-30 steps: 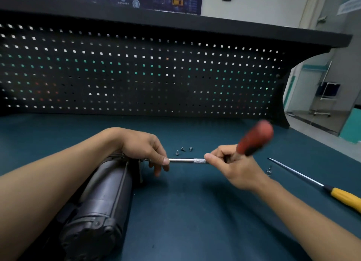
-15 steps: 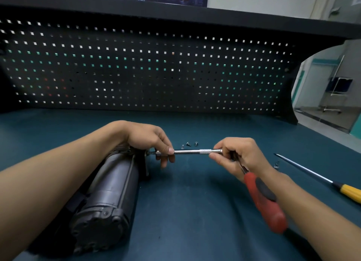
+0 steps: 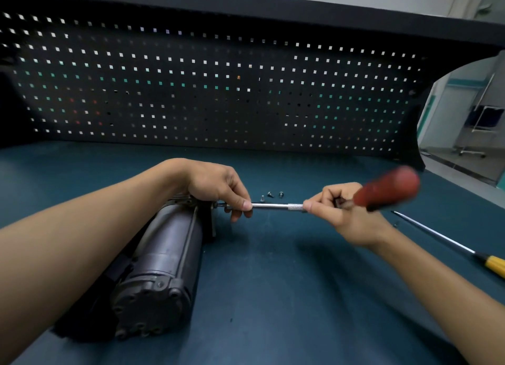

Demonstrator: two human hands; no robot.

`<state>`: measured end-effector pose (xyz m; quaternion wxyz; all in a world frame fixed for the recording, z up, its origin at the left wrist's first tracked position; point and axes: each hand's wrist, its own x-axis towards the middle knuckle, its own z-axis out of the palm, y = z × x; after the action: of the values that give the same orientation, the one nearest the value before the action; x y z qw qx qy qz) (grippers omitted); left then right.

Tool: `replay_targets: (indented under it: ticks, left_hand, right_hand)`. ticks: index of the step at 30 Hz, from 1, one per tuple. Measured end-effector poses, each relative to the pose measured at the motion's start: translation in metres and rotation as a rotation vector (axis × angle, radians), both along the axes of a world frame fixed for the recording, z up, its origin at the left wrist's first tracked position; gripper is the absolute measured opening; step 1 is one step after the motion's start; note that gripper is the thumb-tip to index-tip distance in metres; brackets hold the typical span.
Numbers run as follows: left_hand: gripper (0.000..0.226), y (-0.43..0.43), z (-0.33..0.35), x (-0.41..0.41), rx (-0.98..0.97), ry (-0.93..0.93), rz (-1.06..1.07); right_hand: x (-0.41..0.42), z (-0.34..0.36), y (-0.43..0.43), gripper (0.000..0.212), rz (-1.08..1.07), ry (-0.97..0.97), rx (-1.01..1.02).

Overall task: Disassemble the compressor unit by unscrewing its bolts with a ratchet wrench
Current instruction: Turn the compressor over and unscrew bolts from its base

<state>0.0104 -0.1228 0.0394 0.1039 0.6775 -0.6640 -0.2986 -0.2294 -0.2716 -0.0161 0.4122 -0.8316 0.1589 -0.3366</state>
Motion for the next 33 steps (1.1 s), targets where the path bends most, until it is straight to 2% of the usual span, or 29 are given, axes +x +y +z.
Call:
replay_targets:
  ticks: [3, 7, 9, 17, 20, 23, 27, 33]
  left_hand:
    - [0.015, 0.000, 0.000, 0.000, -0.002, -0.005, 0.004]
    - [0.014, 0.000, 0.000, -0.002, 0.005, -0.028, 0.012]
    - [0.014, 0.000, 0.000, -0.002, 0.007, -0.031, 0.015]
    - [0.015, 0.001, 0.000, -0.003, 0.021, -0.027, 0.025]
    - [0.014, 0.000, 0.000, -0.003, 0.023, -0.029, 0.029]
    - [0.013, 0.000, 0.000, -0.003, 0.017, -0.016, 0.040]
    - [0.014, -0.001, 0.000, -0.003, 0.016, -0.010, 0.051]
    - [0.013, -0.002, -0.001, -0.002, 0.017, 0.002, 0.060]
  right_hand:
    - [0.002, 0.005, 0.004, 0.055, -0.036, 0.037, 0.206]
    - [0.002, 0.009, 0.004, 0.040, -0.083, 0.151, 0.462]
    - [0.003, 0.010, 0.004, 0.044, -0.085, 0.173, 0.571]
    - [0.001, 0.009, -0.002, 0.040, -0.047, 0.237, 0.900]
    - [0.000, 0.008, -0.007, 0.045, 0.002, 0.278, 1.044]
    - [0.000, 0.007, -0.012, 0.044, 0.043, 0.251, 1.169]
    - [0.000, 0.007, -0.013, 0.036, 0.101, 0.263, 1.243]
    - [0.001, 0.003, -0.012, 0.035, 0.033, 0.304, 1.051]
